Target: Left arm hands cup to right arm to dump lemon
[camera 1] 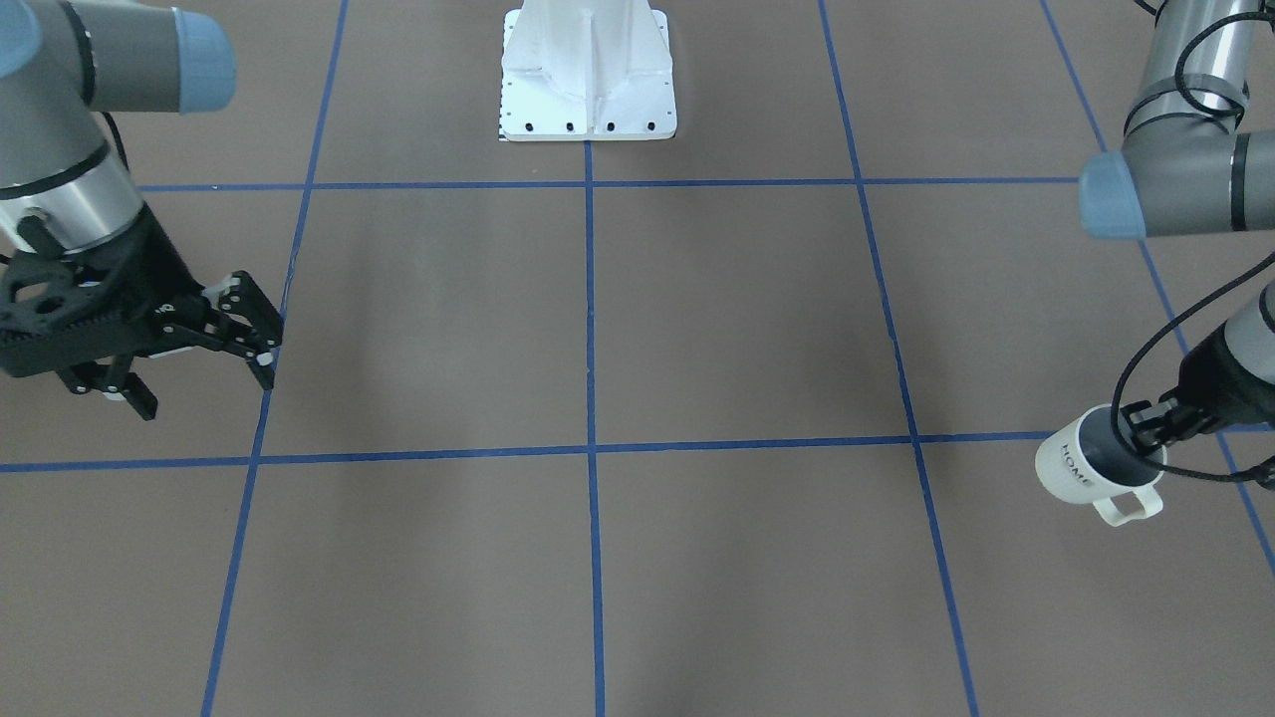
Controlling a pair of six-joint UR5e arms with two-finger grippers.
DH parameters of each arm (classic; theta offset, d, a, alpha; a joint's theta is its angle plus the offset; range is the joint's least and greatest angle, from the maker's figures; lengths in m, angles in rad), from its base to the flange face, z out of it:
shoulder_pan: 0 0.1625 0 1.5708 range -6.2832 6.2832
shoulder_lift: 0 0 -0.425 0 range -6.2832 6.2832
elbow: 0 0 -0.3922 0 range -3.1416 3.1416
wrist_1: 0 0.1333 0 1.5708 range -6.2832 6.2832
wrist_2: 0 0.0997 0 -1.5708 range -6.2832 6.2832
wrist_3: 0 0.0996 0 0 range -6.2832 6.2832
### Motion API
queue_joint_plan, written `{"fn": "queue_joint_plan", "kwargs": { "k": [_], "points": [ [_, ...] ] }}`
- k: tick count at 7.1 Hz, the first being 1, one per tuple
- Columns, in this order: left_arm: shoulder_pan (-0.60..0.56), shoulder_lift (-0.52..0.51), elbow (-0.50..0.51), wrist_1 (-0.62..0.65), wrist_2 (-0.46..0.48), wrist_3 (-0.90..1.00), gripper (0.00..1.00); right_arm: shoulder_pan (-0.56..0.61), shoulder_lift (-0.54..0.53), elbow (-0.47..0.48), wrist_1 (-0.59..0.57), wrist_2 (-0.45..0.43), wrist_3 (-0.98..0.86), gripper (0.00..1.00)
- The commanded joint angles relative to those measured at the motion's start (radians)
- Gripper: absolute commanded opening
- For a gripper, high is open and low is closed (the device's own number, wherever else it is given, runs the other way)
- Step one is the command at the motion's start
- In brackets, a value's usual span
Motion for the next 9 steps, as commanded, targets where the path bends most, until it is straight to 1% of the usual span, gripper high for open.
{"fn": "queue_joint_plan", "kwargs": {
  "k": [1, 2, 3, 4, 5, 6, 8, 9],
  "points": [
    [0.003, 0.177, -0.137, -0.009, -0.037, 0.01, 0.0, 0.107, -0.061, 0.081, -0.223, 0.112, -0.151, 1.0],
    [0.007, 0.258, -0.161, -0.087, -0.047, -0.003, 0.0, 0.12, -0.129, 0.139, -0.28, 0.113, -0.255, 1.0],
    [0.027, 0.312, -0.158, -0.22, -0.047, -0.092, 0.0, 0.131, -0.183, 0.172, -0.285, 0.114, -0.281, 1.0],
    [0.077, 0.379, -0.161, -0.346, -0.045, -0.173, 0.0, 0.135, -0.234, 0.187, -0.288, 0.116, -0.281, 1.0],
    [0.098, 0.393, -0.165, -0.368, -0.045, -0.181, 0.0, 0.135, -0.24, 0.189, -0.291, 0.113, -0.263, 1.0],
    [0.116, 0.404, -0.165, -0.371, -0.045, -0.184, 0.0, 0.135, -0.263, 0.19, -0.29, 0.113, -0.249, 1.0],
    [0.139, 0.438, -0.196, -0.368, -0.045, -0.181, 0.0, 0.134, -0.299, 0.198, -0.29, 0.114, -0.247, 1.0],
    [0.162, 0.449, -0.202, -0.368, -0.044, -0.181, 0.21, 0.132, -0.325, 0.199, -0.287, 0.116, -0.238, 1.0]
  ]
}}
